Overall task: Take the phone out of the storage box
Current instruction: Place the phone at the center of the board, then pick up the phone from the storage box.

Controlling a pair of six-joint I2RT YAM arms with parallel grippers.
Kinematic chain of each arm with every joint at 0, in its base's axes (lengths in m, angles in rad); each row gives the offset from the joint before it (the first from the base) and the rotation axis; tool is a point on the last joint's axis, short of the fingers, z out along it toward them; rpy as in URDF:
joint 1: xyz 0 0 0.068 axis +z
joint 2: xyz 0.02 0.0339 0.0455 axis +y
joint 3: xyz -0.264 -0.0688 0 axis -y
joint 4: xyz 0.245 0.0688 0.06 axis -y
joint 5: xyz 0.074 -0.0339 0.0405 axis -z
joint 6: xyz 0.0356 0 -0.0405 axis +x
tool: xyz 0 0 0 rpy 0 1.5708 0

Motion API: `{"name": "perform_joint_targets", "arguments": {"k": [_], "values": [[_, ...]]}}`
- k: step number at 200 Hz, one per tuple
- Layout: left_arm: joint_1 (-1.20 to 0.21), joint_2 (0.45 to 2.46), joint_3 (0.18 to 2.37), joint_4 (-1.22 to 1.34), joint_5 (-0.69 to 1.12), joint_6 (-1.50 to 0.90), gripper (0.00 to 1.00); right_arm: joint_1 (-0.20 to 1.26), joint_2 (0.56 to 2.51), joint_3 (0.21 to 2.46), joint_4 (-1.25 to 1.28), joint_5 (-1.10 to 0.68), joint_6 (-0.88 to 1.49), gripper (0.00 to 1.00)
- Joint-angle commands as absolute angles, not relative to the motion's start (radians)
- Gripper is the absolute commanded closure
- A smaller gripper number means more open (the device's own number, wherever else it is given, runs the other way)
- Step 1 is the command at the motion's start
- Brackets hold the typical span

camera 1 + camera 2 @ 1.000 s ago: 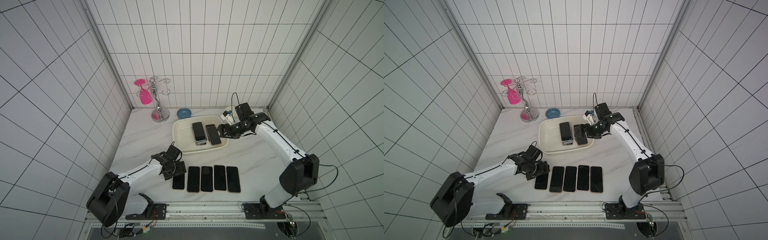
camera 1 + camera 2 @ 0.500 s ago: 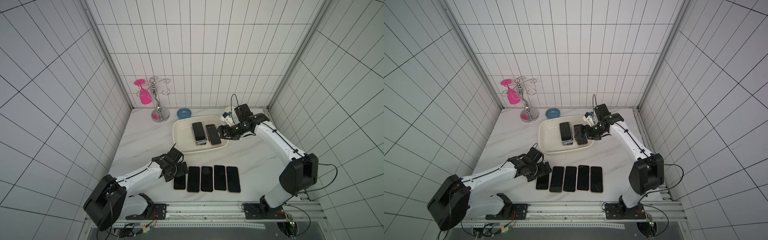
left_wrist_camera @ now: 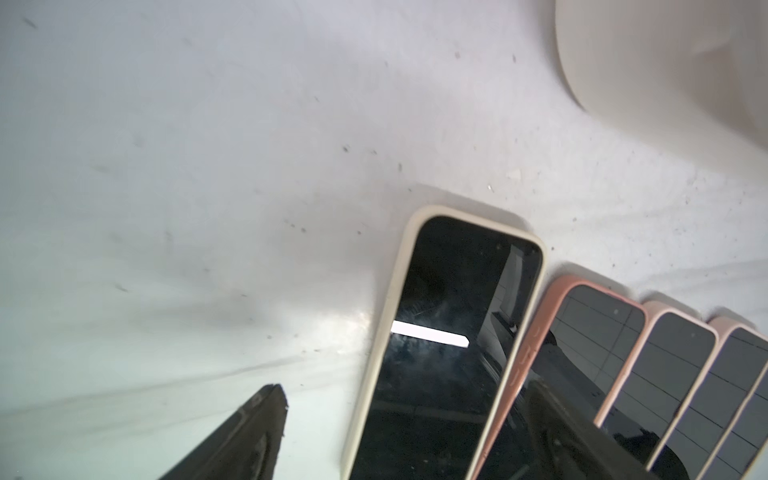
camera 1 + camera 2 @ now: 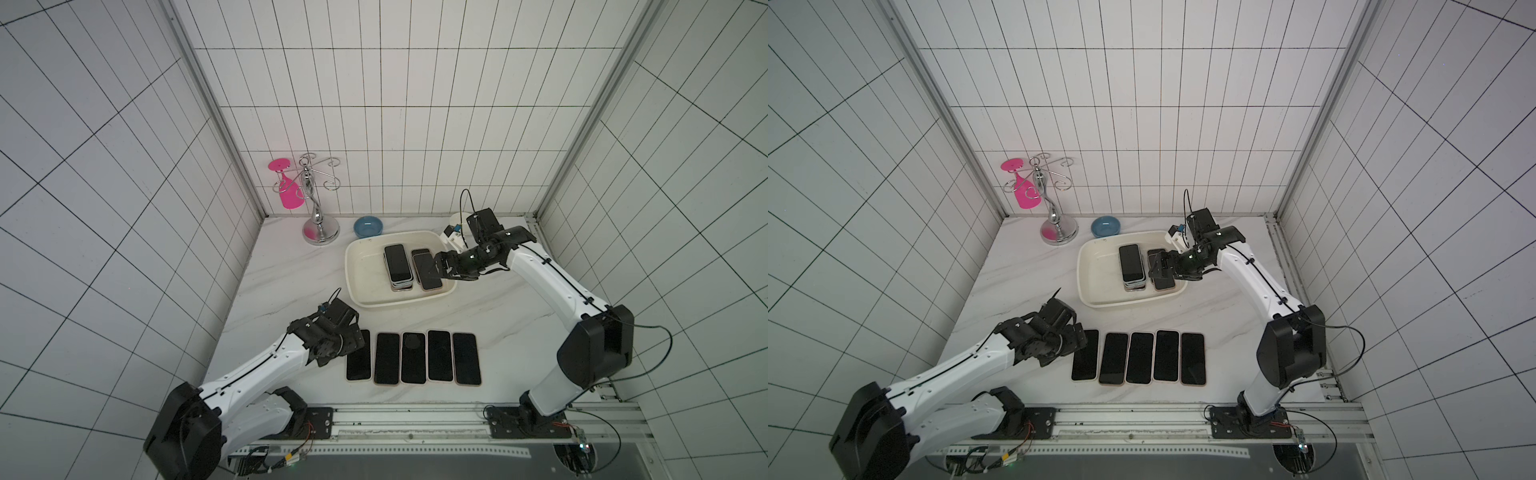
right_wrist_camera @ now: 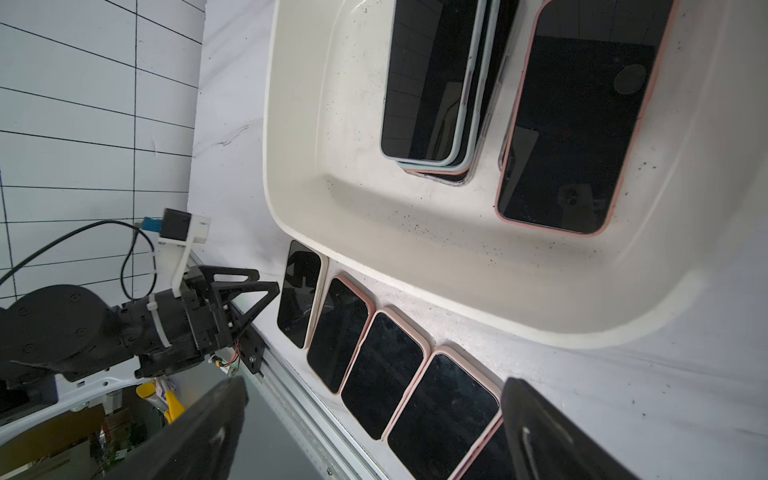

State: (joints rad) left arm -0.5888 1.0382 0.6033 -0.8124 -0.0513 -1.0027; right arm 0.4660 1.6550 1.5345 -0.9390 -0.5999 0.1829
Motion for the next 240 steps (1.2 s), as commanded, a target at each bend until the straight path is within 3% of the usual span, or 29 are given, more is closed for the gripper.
{"name": "perform_joint_targets", "arguments": {"k": [1, 13, 46, 67, 203, 240], "values": [[-0.505, 0.991, 0.583, -0.789, -0.142, -0.999, 0.27, 0.472, 1.741, 1.684, -1.013, -0.472, 0.165, 0.01], [-0.434, 1.014, 0.589, -0.777, -0.114, -0.956, 0.36, 0.476, 1.813, 1.770, -1.050, -0.397, 0.166, 0.01], [-0.337, 1.162, 0.620, -0.756, -0.033, -0.845, 0.73, 0.488, 2.019, 1.955, -1.126, -0.271, 0.124, 0.01], [-0.351, 1.241, 0.603, -0.682, 0.029, -0.831, 0.87, 0.505, 2.121, 2.024, -1.148, -0.213, 0.105, 0.01], [-0.496, 1.378, 0.587, -0.531, 0.133, -0.842, 0.90, 0.558, 2.392, 2.168, -1.150, -0.038, 0.071, 0.01], [-0.497, 1.358, 0.579, -0.566, 0.126, -0.867, 0.85, 0.557, 2.435, 2.192, -1.156, -0.034, 0.070, 0.01]]}}
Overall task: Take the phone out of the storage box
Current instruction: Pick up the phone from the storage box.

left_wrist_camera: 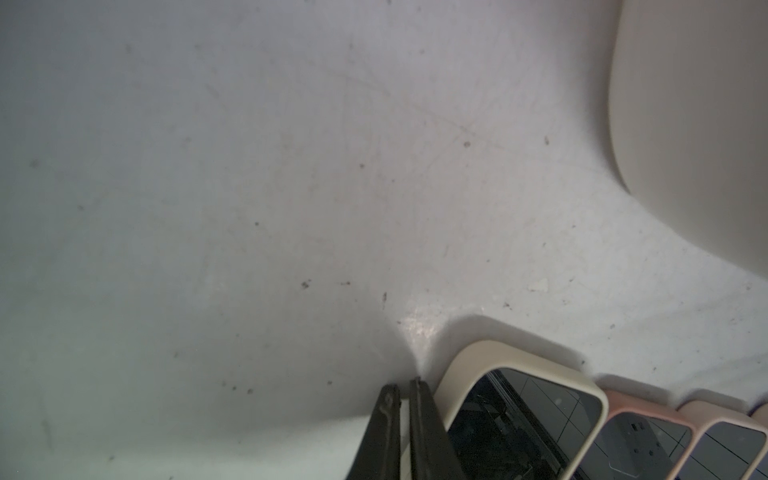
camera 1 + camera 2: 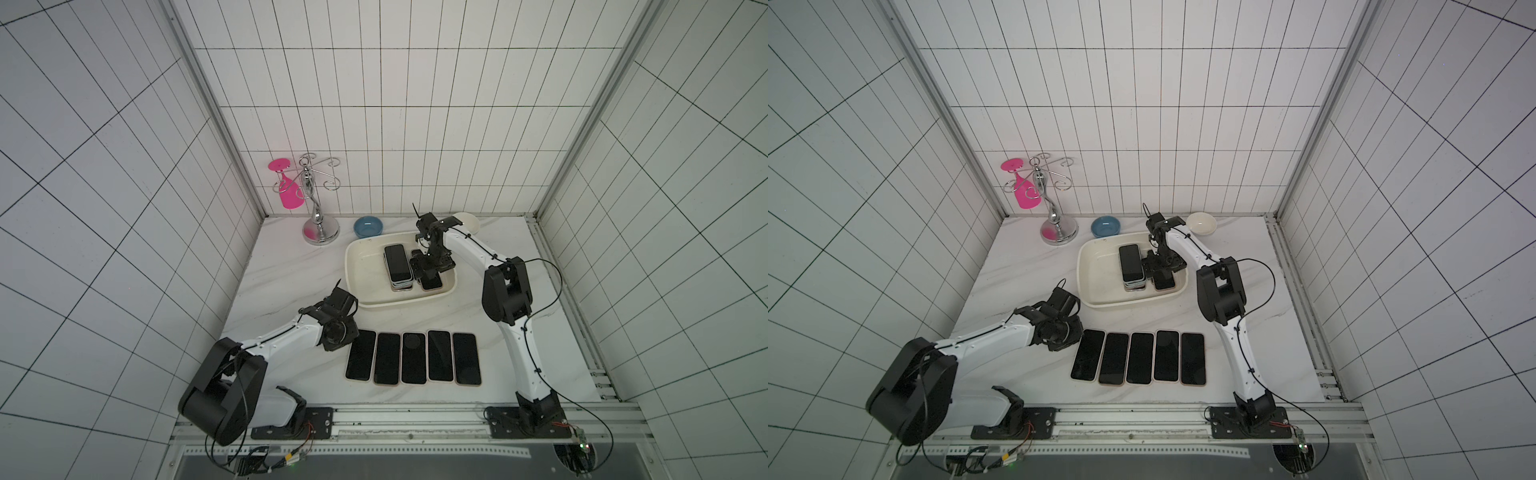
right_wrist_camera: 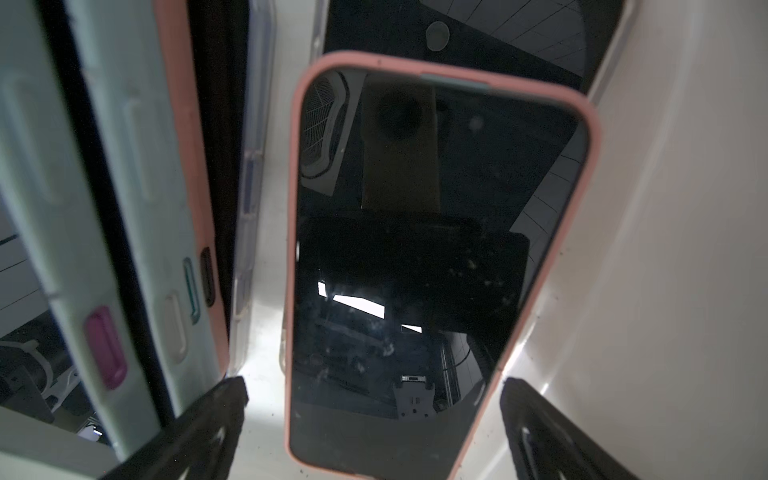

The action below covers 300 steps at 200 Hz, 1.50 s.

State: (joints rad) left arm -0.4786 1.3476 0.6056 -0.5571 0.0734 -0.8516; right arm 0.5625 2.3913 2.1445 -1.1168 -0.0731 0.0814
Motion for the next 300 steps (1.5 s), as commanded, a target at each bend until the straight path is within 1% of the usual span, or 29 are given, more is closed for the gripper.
{"name": "perform_joint_targets", "arguments": {"k": [1, 16, 34, 65, 105, 117, 121, 131, 137, 162, 182, 186, 205, 219, 237, 268, 284, 300], "values": [[-0.497, 1.356, 0.579, -0.568, 0.125, -0.867, 0.85, 0.557, 2.436, 2.192, -1.156, -0.032, 0.070, 0.01], [-0.496, 1.329, 0.577, -0.595, 0.109, -0.873, 0.81, 0.556, 2.443, 2.191, -1.157, -0.015, 0.072, 0.00], [-0.495, 1.300, 0.576, -0.629, 0.109, -0.873, 0.77, 0.554, 2.450, 2.194, -1.160, -0.002, 0.071, 0.05], [-0.494, 1.248, 0.559, -0.683, 0.093, -0.882, 0.72, 0.554, 2.463, 2.201, -1.164, 0.000, 0.064, 0.11], [-0.485, 1.139, 0.555, -0.771, 0.075, -0.887, 0.66, 0.554, 2.466, 2.199, -1.167, 0.016, 0.061, 0.20], [-0.477, 1.105, 0.562, -0.801, 0.073, -0.886, 0.65, 0.555, 2.451, 2.201, -1.166, 0.025, 0.063, 0.23], [-0.477, 1.095, 0.564, -0.802, 0.076, -0.889, 0.64, 0.555, 2.443, 2.202, -1.164, 0.027, 0.063, 0.29], [-0.477, 1.074, 0.576, -0.809, 0.093, -0.894, 0.64, 0.553, 2.421, 2.201, -1.158, 0.031, 0.064, 0.40], [-0.477, 1.065, 0.593, -0.826, 0.095, -0.896, 0.64, 0.553, 2.404, 2.197, -1.150, 0.031, 0.066, 0.44], [-0.479, 1.017, 0.691, -0.876, 0.090, -0.888, 0.62, 0.552, 2.324, 2.182, -1.132, 0.019, 0.074, 0.47], [-0.474, 0.993, 0.795, -0.863, 0.083, -0.879, 0.60, 0.553, 2.243, 2.157, -1.116, 0.012, 0.084, 0.48], [-0.474, 0.992, 0.816, -0.850, 0.085, -0.876, 0.58, 0.552, 2.227, 2.150, -1.113, 0.009, 0.084, 0.48], [-0.469, 0.991, 0.889, -0.733, 0.099, -0.864, 0.41, 0.547, 2.148, 2.114, -1.104, -0.026, 0.085, 0.49], [-0.465, 1.003, 0.901, -0.573, 0.123, -0.878, 0.32, 0.543, 2.097, 2.090, -1.108, -0.080, 0.089, 0.50], [-0.438, 1.087, 0.934, -0.377, 0.217, -0.905, 0.25, 0.537, 2.034, 2.046, -1.104, -0.170, 0.091, 0.50], [-0.442, 1.338, 1.114, -0.232, 0.380, -0.893, 0.21, 0.539, 1.946, 1.984, -1.099, -0.354, 0.086, 0.50], [-0.463, 1.424, 1.174, -0.151, 0.410, -0.899, 0.19, 0.543, 1.915, 1.957, -1.101, -0.426, 0.084, 0.50], [-0.480, 1.491, 1.227, -0.111, 0.445, -0.897, 0.18, 0.545, 1.887, 1.930, -1.099, -0.459, 0.088, 0.50]]}}
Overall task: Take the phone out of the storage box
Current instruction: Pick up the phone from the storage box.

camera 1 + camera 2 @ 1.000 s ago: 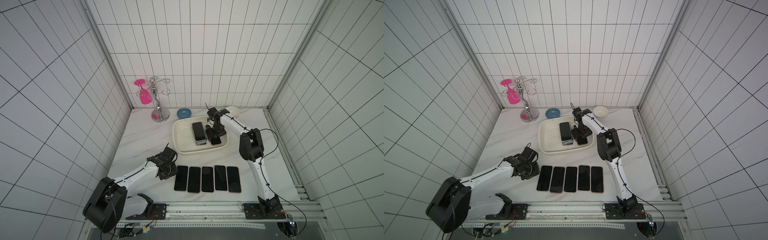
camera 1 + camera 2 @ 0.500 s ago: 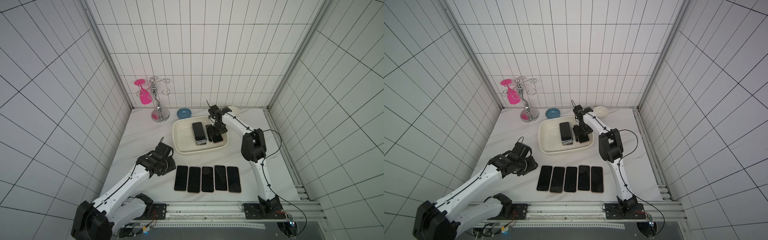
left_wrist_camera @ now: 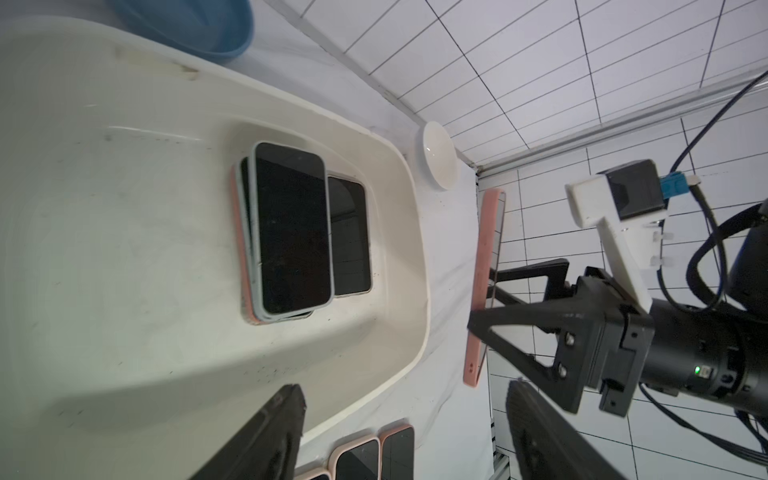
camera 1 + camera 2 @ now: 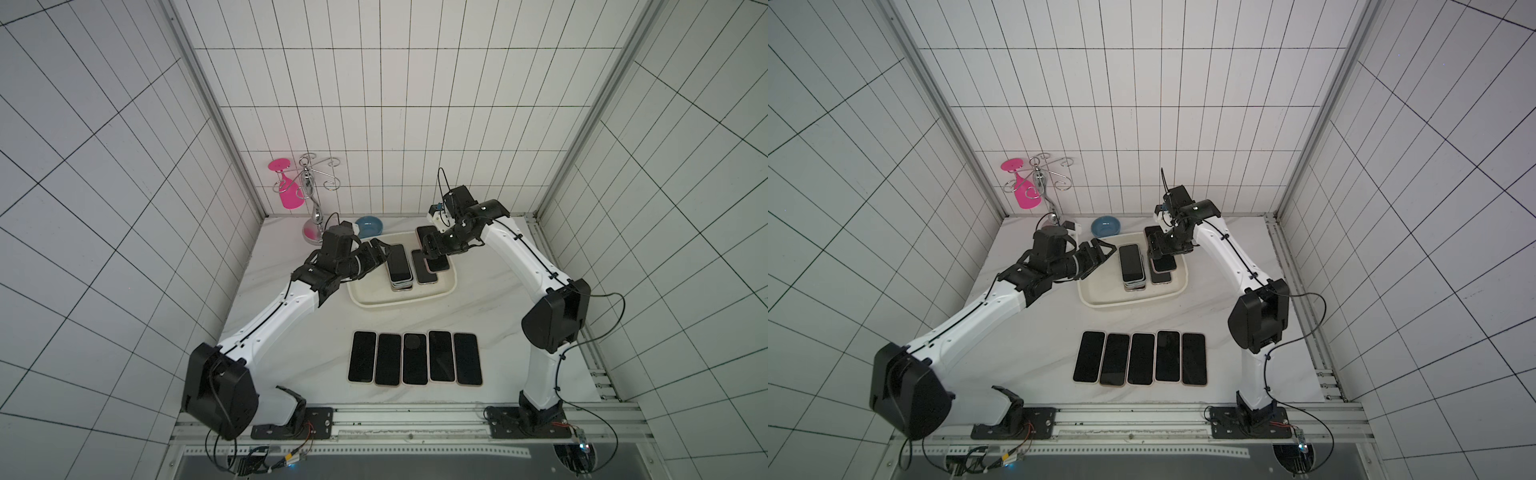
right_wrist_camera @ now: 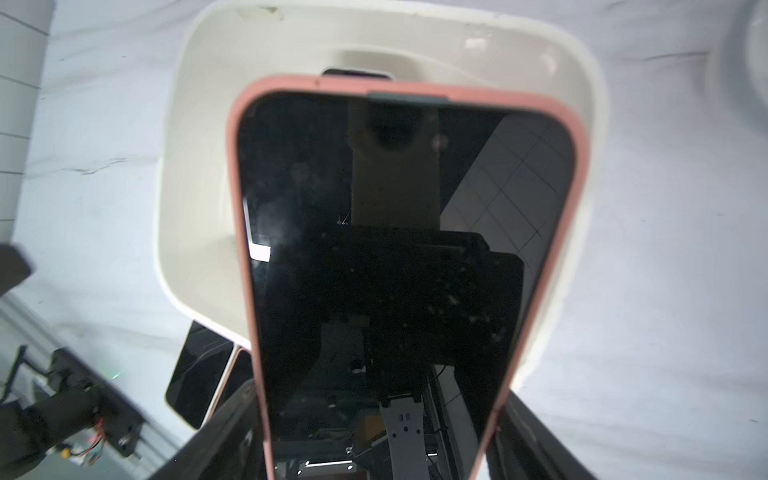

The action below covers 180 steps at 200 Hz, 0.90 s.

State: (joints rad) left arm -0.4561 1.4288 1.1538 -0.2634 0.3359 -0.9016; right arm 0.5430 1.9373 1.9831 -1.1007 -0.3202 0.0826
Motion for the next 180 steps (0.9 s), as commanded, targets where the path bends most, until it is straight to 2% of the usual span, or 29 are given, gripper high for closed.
{"name": "perform_joint_targets", "arguments": {"k": [1, 38, 108, 118, 144, 155, 172, 180], "values": [[-0.482, 1.495, 1.231, -0.111, 0.447, -0.896, 0.18, 0.546, 1.885, 1.927, -1.100, -0.460, 0.089, 0.50], [-0.503, 1.600, 1.289, -0.144, 0.492, -0.887, 0.17, 0.548, 1.832, 1.879, -1.077, -0.516, 0.110, 0.50], [-0.509, 1.669, 1.299, -0.113, 0.550, -0.902, 0.30, 0.561, 1.840, 1.890, -1.087, -0.650, 0.124, 0.52], [-0.510, 1.674, 1.305, -0.115, 0.558, -0.897, 0.38, 0.566, 1.844, 1.888, -1.089, -0.667, 0.124, 0.52], [-0.511, 1.668, 1.296, -0.118, 0.578, -0.889, 0.74, 0.566, 1.854, 1.888, -1.090, -0.674, 0.134, 0.51], [-0.508, 1.663, 1.287, -0.126, 0.582, -0.884, 0.87, 0.566, 1.861, 1.893, -1.094, -0.693, 0.134, 0.50], [-0.503, 1.650, 1.274, -0.143, 0.586, -0.877, 0.94, 0.566, 1.868, 1.893, -1.089, -0.711, 0.142, 0.48], [-0.498, 1.639, 1.266, -0.147, 0.590, -0.877, 0.95, 0.566, 1.871, 1.893, -1.089, -0.722, 0.143, 0.42]]}}
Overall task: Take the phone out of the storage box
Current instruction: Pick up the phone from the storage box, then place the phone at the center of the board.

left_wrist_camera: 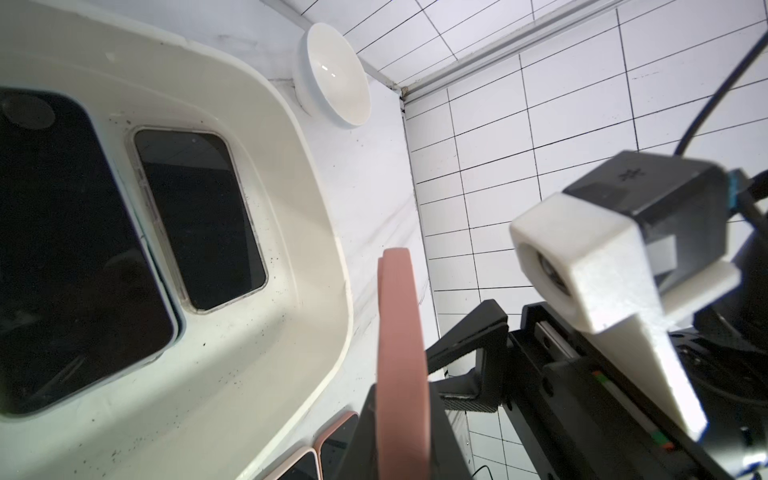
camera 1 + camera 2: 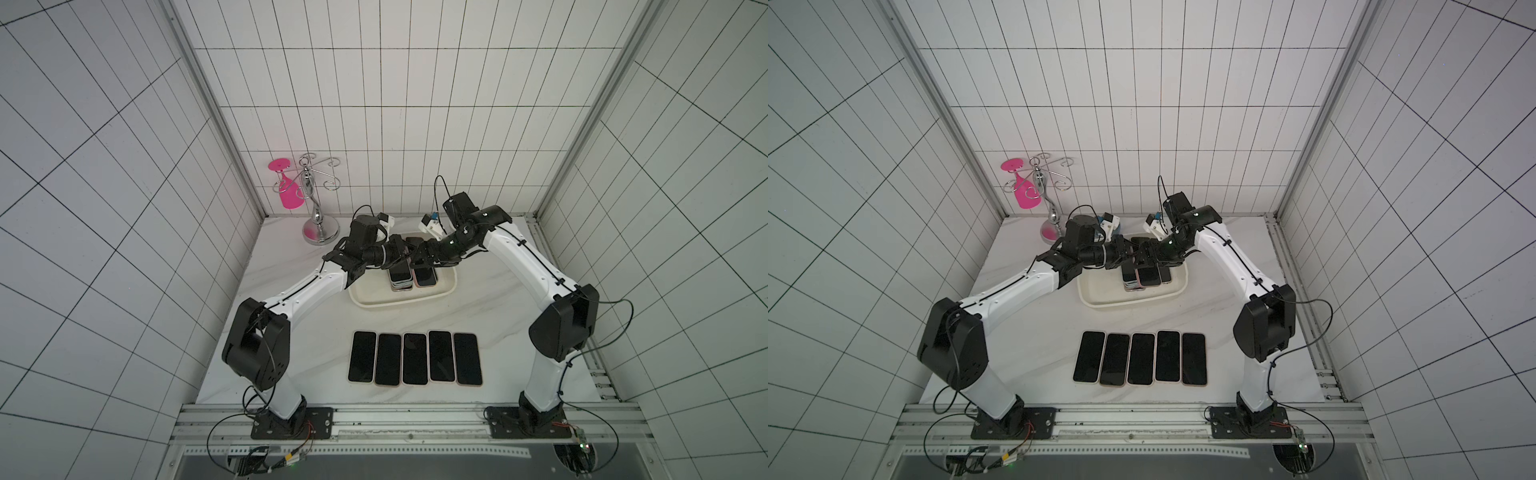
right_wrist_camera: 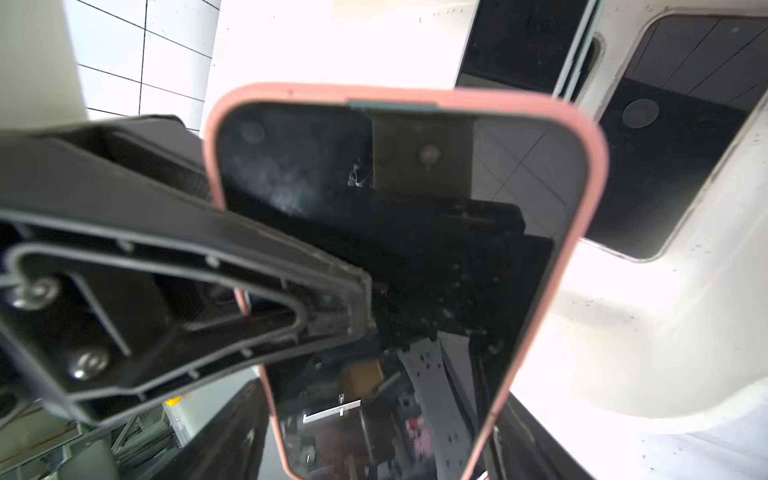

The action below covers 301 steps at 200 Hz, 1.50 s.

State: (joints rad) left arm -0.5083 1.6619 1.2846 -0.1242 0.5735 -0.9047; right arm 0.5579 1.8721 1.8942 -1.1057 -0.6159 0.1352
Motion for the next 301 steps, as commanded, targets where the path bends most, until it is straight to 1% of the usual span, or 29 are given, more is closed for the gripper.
{"name": "perform_joint_targets", "arguments": {"k": [1, 10, 29, 44, 58, 64, 69, 82, 89, 117, 147, 160, 192, 222, 246, 286, 301], "values": [[-0.496, 1.637, 1.264, -0.147, 0.590, -0.878, 0.96, 0.566, 1.871, 1.893, -1.089, -0.723, 0.143, 0.41], [-0.483, 1.619, 1.250, -0.151, 0.603, -0.882, 0.97, 0.566, 1.867, 1.889, -1.089, -0.724, 0.140, 0.30], [-0.433, 1.550, 1.199, -0.177, 0.633, -0.875, 1.00, 0.565, 1.841, 1.875, -1.088, -0.704, 0.128, 0.19], [-0.377, 1.472, 1.162, -0.256, 0.667, -0.815, 1.00, 0.551, 1.812, 1.863, -1.088, -0.685, 0.124, 0.14], [-0.315, 1.388, 1.137, -0.397, 0.693, -0.707, 1.00, 0.535, 1.786, 1.852, -1.090, -0.654, 0.120, 0.12], [-0.295, 1.355, 1.137, -0.482, 0.674, -0.629, 1.00, 0.528, 1.777, 1.850, -1.093, -0.635, 0.116, 0.09], [-0.283, 1.330, 1.144, -0.581, 0.611, -0.561, 1.00, 0.523, 1.771, 1.849, -1.096, -0.620, 0.112, 0.08], [-0.276, 1.272, 1.143, -0.770, 0.385, -0.454, 1.00, 0.510, 1.766, 1.848, -1.097, -0.585, 0.113, 0.07], [-0.267, 1.249, 1.118, -0.808, 0.315, -0.436, 1.00, 0.505, 1.769, 1.848, -1.098, -0.576, 0.115, 0.07], [-0.232, 1.196, 1.006, -0.857, 0.189, -0.417, 1.00, 0.500, 1.779, 1.836, -1.100, -0.589, 0.118, 0.07], [-0.230, 1.226, 0.957, -0.893, 0.072, -0.369, 1.00, 0.499, 1.755, 1.802, -1.094, -0.600, 0.105, 0.06], [-0.231, 1.238, 0.935, -0.871, 0.076, -0.332, 1.00, 0.499, 1.746, 1.793, -1.092, -0.601, 0.099, 0.06], [-0.232, 1.303, 0.924, -0.853, 0.157, -0.313, 1.00, 0.495, 1.750, 1.789, -1.086, -0.592, 0.082, 0.05], [-0.225, 1.391, 0.885, -0.813, 0.225, -0.323, 1.00, 0.489, 1.885, 1.887, -1.142, -0.388, 0.103, 0.05], [-0.206, 1.471, 0.854, -0.774, 0.284, -0.325, 1.00, 0.489, 2.005, 1.975, -1.171, -0.313, 0.113, 0.05], [-0.197, 1.533, 0.806, -0.722, 0.378, -0.320, 1.00, 0.489, 2.081, 2.016, -1.157, -0.336, 0.124, 0.05], [-0.197, 1.545, 0.800, -0.724, 0.394, -0.322, 0.97, 0.489, 2.088, 2.021, -1.154, -0.351, 0.123, 0.05]]}}
